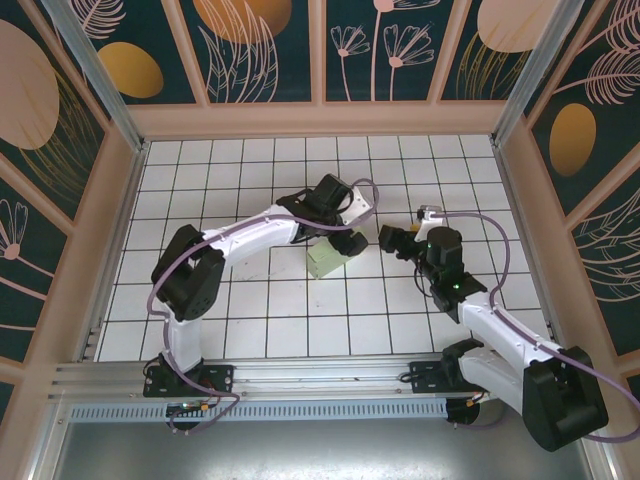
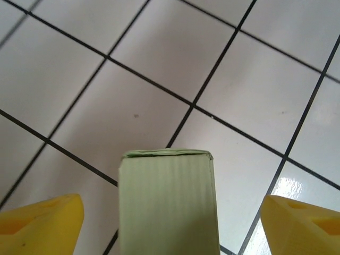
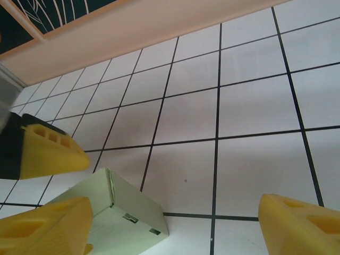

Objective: Fold the paper box

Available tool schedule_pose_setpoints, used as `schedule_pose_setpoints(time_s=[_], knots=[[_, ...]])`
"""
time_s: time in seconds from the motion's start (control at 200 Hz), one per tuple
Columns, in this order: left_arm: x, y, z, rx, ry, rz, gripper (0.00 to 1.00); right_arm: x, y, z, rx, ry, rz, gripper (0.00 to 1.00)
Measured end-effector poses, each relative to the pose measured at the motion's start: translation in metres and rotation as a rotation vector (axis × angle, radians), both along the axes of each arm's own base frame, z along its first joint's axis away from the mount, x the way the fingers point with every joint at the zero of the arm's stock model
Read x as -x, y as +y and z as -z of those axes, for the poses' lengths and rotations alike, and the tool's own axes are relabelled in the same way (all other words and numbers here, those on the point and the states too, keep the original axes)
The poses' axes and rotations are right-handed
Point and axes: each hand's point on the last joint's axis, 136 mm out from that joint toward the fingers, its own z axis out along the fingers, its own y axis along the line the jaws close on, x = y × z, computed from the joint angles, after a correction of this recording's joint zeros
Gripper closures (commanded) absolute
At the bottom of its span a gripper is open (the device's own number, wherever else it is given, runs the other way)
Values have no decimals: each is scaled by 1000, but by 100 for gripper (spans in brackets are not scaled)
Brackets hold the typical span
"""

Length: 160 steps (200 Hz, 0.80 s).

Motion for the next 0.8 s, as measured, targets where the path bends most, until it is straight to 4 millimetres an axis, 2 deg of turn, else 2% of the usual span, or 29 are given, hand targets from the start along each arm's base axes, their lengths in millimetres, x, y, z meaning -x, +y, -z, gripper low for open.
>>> schedule_pose_setpoints(time_s=[0.095,0.18,0.25,0.28,0.37,0.395,0.46,0.626,0.666,0.701,0.801], knots=[[2,0,11,-35,29,13,33,2,-1,6,5,12,2,19],[5,0,18,-53,54,24,37,2,-1,11,11,24,2,19],[6,0,20,-58,66,28,43,2,-1,15,15,35,2,19],[7,0,20,-61,69,28,50,2,-1,16,17,39,2,20],[7,1,20,-66,69,28,52,2,-1,19,21,48,2,20],[7,1,20,-65,69,29,58,2,-1,20,21,51,2,20],[6,1,20,-68,65,29,64,2,-1,22,24,56,2,20],[1,6,20,-88,38,7,65,1,-1,27,29,71,3,20],[-1,8,19,-99,23,-2,72,1,-1,28,30,73,3,20],[-3,11,19,-115,4,-15,74,1,-1,29,31,75,4,20],[-14,26,17,-171,-71,-69,68,1,-2,31,33,81,4,20]])
